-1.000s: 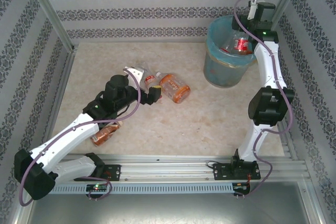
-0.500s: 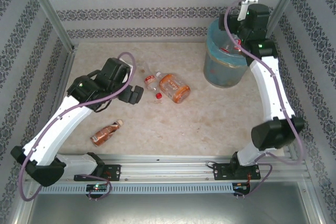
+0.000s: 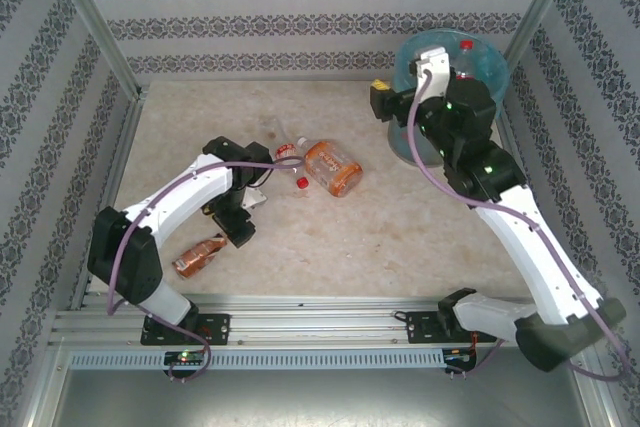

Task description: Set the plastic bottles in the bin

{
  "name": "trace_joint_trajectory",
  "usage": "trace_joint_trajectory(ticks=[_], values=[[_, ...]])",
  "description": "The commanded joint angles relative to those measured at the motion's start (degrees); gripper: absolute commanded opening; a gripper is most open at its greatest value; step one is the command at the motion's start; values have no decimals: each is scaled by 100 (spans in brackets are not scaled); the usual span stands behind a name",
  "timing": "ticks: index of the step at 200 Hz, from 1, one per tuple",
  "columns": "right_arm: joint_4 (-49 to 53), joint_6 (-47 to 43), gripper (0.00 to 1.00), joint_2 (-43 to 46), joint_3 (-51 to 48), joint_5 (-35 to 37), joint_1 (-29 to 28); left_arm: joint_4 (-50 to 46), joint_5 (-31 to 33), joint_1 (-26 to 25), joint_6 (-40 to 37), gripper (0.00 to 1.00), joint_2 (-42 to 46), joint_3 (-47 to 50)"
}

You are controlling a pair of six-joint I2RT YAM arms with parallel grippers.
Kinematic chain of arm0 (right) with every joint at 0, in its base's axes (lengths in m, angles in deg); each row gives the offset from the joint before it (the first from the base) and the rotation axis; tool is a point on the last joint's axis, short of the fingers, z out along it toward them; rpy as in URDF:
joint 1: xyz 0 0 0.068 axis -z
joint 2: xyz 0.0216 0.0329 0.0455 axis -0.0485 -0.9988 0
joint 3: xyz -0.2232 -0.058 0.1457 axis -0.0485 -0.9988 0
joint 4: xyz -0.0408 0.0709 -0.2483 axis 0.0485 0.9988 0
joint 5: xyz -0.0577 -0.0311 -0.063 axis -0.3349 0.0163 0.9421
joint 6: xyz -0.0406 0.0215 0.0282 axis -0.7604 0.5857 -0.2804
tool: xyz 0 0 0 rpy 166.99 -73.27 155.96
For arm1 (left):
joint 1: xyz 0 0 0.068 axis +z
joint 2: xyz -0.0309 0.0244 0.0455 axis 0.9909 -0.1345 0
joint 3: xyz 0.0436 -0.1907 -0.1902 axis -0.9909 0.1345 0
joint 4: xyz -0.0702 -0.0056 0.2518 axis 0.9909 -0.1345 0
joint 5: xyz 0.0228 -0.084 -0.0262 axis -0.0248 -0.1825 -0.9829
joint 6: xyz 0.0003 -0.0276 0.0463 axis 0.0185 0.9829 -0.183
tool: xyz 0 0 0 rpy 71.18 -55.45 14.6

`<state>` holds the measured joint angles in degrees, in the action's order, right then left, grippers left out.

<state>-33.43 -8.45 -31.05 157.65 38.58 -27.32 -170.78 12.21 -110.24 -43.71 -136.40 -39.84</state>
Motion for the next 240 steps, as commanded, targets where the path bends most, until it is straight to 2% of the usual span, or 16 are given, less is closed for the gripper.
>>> trace_joint_trajectory(ticks=[1, 54, 78, 121, 185, 240], values=[[-403, 30, 93, 252, -322, 105, -16, 413, -233, 152, -328, 80, -274, 160], [-328, -27, 93, 395, -426, 95, -16, 1133, -293, 478, -152, 69, -1269, 406], [-312, -67, 93, 427, -435, 113, -16, 1300, -143, 517, -82, 68, -1531, 562], [-312, -154, 94, 338, -348, 131, -10, 1517, -162, 596, -105, 67, -1723, 678], [-293, -154, 94, 331, -382, 117, -8, 1690, 160, 641, -64, 65, -1921, 817], [-285, -224, 94, 388, -386, 134, -7, 1664, 102, 660, -72, 52, -2003, 817]])
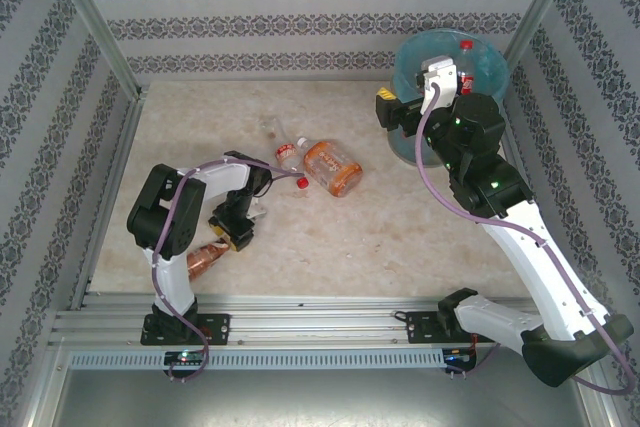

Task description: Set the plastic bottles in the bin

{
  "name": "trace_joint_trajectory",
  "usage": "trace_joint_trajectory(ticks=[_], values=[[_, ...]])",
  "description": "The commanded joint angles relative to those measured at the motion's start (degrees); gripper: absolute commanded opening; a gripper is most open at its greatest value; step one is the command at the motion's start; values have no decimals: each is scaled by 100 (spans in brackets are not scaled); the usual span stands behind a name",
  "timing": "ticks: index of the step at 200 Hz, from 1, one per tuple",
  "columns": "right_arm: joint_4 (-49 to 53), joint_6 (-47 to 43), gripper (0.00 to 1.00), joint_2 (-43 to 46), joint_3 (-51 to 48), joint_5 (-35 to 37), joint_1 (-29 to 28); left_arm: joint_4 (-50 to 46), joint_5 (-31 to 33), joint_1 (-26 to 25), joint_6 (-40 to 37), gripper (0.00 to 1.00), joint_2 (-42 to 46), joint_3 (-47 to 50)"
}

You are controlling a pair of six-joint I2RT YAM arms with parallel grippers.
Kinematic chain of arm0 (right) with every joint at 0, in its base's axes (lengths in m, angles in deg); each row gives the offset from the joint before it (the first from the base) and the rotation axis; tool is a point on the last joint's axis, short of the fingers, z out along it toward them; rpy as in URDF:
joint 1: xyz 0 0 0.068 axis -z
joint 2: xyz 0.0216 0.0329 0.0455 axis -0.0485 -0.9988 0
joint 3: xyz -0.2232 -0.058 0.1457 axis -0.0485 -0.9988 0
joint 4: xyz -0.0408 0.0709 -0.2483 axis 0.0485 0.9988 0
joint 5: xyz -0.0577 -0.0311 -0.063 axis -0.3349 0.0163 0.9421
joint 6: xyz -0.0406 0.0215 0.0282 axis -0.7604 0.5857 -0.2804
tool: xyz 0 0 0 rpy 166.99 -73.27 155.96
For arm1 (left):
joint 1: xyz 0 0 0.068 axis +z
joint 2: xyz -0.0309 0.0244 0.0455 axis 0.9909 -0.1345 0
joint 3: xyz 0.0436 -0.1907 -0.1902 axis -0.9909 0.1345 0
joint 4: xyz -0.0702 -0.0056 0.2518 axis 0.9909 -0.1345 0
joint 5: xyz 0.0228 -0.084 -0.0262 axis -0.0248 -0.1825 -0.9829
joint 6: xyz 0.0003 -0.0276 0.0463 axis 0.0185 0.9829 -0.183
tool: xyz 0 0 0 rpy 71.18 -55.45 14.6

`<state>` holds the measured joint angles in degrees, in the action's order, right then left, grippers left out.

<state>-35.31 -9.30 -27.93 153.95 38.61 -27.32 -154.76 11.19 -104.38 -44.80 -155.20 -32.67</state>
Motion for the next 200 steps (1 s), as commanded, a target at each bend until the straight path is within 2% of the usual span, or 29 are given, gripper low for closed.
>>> trace_joint_trajectory(ticks=[1, 16, 43, 68, 123, 163, 200], values=[[-101, -138, 94, 77, -19, 131, -7, 65, 200, 75, 37, 52, -126, 100], [-72, -148, 94, 71, -13, 131, -7, 58, 184, 91, 47, 45, -114, 100], [-79, -134, 94, 87, -21, 132, -10, 41, 271, 104, 63, 41, -64, 54], [-102, -78, 94, 70, -13, 90, -7, -55, 341, 134, 89, 32, 32, -75], [-81, 20, 93, 68, -4, 8, -16, -386, 413, 194, 271, 25, 513, -497], [-79, 175, 92, 67, 40, -248, -75, -792, 516, 194, 537, 22, 1245, -1250], [-141, 285, 92, -6, 51, -1029, -231, -903, 31, 198, 979, 19, 2118, -2361]])
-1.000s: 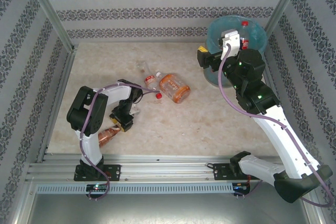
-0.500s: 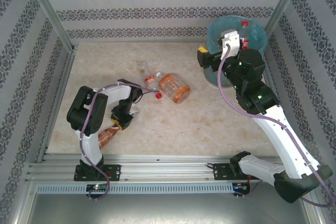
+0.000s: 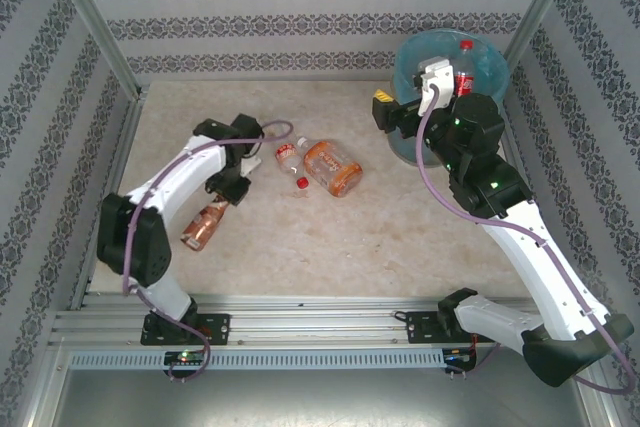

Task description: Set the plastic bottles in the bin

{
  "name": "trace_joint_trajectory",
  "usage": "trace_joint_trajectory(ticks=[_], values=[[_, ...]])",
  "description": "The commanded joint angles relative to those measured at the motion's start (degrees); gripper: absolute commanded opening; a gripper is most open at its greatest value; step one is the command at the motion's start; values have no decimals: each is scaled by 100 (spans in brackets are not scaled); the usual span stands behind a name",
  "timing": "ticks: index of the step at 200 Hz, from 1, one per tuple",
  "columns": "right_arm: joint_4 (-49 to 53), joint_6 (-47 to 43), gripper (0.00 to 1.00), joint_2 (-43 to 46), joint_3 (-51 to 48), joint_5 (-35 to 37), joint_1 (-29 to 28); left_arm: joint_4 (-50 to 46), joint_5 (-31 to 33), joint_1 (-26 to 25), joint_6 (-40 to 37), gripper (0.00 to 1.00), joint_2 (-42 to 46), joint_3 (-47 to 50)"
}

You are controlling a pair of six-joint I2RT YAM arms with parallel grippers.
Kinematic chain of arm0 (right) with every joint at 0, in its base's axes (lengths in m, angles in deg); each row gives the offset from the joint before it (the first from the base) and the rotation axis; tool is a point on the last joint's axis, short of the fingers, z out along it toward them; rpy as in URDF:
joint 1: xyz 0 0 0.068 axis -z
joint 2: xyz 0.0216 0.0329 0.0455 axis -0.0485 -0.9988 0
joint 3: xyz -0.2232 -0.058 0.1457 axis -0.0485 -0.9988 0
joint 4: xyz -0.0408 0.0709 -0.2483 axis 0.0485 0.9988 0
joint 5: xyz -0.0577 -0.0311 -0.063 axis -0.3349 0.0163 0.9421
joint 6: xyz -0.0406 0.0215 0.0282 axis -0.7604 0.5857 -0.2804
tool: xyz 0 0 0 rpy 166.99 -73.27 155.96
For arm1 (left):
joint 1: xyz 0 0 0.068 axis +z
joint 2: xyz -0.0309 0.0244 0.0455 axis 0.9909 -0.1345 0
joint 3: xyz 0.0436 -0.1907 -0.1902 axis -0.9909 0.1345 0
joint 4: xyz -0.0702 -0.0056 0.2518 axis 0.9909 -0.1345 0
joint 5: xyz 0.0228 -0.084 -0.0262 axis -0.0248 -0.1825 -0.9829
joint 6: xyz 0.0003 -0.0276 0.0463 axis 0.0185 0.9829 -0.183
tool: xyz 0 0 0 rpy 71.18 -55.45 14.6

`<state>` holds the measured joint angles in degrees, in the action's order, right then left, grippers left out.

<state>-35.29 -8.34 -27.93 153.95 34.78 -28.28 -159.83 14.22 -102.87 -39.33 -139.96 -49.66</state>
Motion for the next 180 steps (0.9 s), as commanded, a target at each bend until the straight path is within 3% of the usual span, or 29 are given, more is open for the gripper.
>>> trace_joint_trajectory(ticks=[1, 15, 27, 57, 96, 135, 180], values=[[-147, 193, 92, -12, 50, -668, -142, -394, -292, 43, 449, 19, 614, -693], [-193, 263, 92, -51, 49, -1012, -234, -293, -638, 42, 693, 16, 845, -1035], [-247, 328, 92, -110, 41, -1268, -331, -114, -863, 43, 963, 0, 1016, -1247], [-481, 389, 91, -257, -101, -1953, -699, 719, -1742, 43, 1691, 0, 1466, -1339], [-488, 314, 91, -636, -107, -2471, -1229, 2486, -3578, 39, 2445, 0, 2061, -888], [-425, 346, 92, -1022, 97, -3035, -1578, 3488, -4085, 39, 2703, 0, 2444, -595], [-215, 374, 88, -1309, 241, -3074, -1820, 4607, -4757, 35, 3085, 0, 2777, -84]])
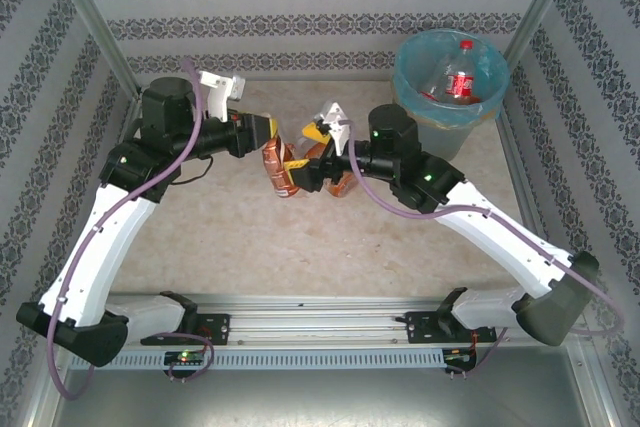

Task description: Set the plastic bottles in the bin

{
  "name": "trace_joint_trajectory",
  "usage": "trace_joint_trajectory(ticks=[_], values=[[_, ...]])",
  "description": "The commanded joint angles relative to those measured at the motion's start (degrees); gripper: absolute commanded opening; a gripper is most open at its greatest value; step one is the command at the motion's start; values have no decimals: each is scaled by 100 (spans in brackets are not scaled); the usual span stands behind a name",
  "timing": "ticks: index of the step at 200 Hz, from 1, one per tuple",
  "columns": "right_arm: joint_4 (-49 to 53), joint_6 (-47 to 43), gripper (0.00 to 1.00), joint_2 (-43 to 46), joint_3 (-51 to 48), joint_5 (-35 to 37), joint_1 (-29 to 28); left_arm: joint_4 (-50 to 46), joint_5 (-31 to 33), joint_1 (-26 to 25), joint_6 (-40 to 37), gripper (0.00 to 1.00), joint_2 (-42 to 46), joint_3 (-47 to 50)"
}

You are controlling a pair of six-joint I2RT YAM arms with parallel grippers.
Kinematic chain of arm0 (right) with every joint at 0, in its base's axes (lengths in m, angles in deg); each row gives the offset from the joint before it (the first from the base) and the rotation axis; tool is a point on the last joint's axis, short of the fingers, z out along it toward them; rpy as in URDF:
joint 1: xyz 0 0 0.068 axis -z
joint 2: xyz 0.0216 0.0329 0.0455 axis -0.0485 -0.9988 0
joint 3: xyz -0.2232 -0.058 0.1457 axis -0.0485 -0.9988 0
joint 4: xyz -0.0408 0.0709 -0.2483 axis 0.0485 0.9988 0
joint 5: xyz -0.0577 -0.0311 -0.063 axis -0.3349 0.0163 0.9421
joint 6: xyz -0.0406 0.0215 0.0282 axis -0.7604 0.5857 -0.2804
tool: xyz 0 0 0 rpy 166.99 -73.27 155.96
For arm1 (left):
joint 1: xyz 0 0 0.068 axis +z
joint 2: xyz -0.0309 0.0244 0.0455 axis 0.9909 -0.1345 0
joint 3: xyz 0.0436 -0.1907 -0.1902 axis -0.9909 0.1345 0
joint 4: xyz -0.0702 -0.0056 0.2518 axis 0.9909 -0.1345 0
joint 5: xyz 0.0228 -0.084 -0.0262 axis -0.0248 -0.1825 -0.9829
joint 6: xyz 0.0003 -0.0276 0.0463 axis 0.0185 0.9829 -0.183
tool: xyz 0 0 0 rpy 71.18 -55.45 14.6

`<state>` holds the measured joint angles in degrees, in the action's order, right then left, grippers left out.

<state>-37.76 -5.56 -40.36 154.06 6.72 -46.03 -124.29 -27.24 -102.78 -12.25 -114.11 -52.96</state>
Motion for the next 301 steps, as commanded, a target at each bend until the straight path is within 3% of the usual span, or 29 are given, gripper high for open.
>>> trace_joint_trajectory(ticks=[1, 43, 138, 155, 172, 187, 234, 273, 290, 301], values=[[29, 100, 88, -70, 231, -284, -45, 1071, -620, 28, 381, 0, 200, 256], [187, 163, 76, -263, 372, -658, -114, 1907, -1024, 25, 640, 0, 422, 607], [272, 130, 56, -431, 441, -977, -152, 2021, -960, 30, 616, 0, 455, 624], [272, 130, 56, -462, 451, -939, -163, 2160, -1019, 29, 711, 0, 447, 643], [280, 131, 68, -479, 438, -823, -161, 2232, -1077, 30, 772, 0, 438, 649], [304, 110, 69, -480, 442, -770, -165, 2222, -1078, 30, 772, 0, 438, 648], [333, 102, 58, -473, 451, -808, -165, 2133, -1064, 30, 730, 0, 421, 634], [322, 94, 48, -425, 433, -859, -162, 2055, -672, 29, 671, 0, 470, 719], [355, 82, 46, -417, 425, -835, -164, 2055, -463, 30, 648, 12, 529, 775], [377, 64, 46, -405, 416, -793, -159, 2112, -350, 30, 651, 34, 588, 840]])
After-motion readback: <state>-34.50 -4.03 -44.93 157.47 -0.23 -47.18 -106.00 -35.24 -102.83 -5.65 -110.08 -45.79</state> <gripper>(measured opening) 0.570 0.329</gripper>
